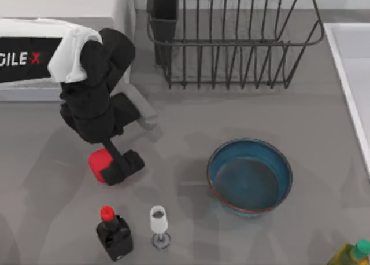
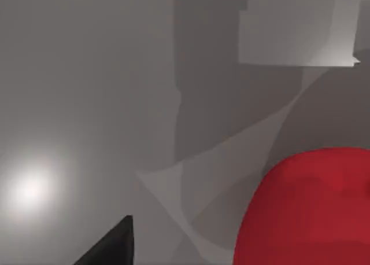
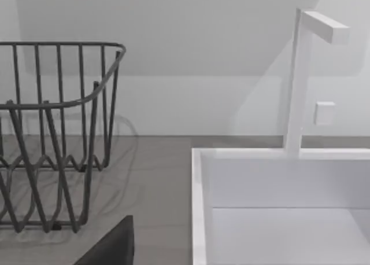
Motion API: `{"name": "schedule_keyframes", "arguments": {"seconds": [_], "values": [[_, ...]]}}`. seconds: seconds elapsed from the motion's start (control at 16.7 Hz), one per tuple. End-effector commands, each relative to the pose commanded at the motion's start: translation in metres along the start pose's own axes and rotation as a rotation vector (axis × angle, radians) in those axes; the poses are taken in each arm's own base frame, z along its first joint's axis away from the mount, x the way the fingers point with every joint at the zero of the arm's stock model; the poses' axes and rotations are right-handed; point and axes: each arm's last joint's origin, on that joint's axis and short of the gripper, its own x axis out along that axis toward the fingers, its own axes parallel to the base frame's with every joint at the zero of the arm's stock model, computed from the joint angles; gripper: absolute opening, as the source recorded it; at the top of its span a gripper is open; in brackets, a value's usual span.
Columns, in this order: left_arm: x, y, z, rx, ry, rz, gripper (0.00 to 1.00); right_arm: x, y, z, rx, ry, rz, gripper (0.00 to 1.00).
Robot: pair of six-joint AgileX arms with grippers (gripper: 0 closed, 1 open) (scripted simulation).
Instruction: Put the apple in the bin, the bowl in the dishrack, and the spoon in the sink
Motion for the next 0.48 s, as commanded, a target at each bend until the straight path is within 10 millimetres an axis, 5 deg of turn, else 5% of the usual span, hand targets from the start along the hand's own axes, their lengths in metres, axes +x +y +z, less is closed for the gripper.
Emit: {"name": "schedule_keyframes", "arguments": {"seconds": [0.18,0.42,0.48], "values": [[0.024,-0.002,-0.002,0.0,0.007,-0.004,1.0,0.0,0.0,0.0,0.0,0.0,0.0,1.0],[0.027,-0.002,-0.002,0.001,0.009,-0.005,1.0,0.0,0.0,0.0,0.0,0.0,0.0,1.0],[0.027,-0.002,-0.002,0.001,0.009,-0.005,0.92,0.0,0.0,0.0,0.0,0.0,0.0,1.0]]}}
